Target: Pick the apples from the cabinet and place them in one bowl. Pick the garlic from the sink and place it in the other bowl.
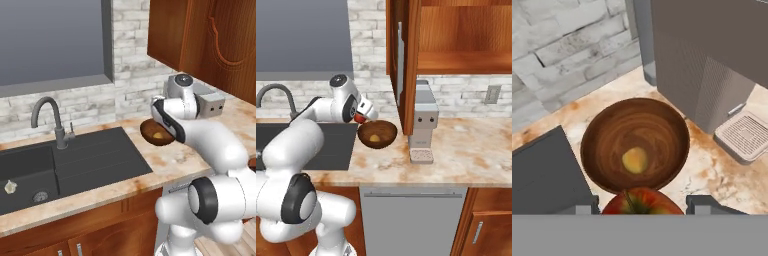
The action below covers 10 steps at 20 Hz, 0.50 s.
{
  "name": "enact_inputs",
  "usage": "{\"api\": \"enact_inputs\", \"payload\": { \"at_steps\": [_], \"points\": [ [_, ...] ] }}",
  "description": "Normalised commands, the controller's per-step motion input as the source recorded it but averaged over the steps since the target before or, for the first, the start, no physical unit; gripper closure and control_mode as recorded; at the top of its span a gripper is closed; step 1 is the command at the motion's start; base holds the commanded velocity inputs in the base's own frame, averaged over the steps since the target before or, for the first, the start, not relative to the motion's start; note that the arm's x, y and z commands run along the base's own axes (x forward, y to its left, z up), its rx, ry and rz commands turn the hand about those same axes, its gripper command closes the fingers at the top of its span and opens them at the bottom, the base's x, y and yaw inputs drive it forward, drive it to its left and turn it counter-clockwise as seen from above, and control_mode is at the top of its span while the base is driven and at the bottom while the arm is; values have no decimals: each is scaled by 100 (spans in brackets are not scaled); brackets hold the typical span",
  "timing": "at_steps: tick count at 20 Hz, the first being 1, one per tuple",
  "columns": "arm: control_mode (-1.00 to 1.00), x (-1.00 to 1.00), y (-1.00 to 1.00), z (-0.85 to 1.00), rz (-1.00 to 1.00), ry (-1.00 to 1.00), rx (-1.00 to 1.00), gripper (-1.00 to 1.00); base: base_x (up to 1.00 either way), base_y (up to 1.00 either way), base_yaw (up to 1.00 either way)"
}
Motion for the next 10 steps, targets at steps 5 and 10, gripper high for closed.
{"api": "enact_inputs", "payload": {
  "at_steps": [5, 10],
  "points": [
    [-100, 46, -14, -47, -1, 7, 0, 100, 0, 0, 0],
    [-100, 14, -3, -44, -3, 9, 3, 100, 0, 0, 0]
  ]
}}
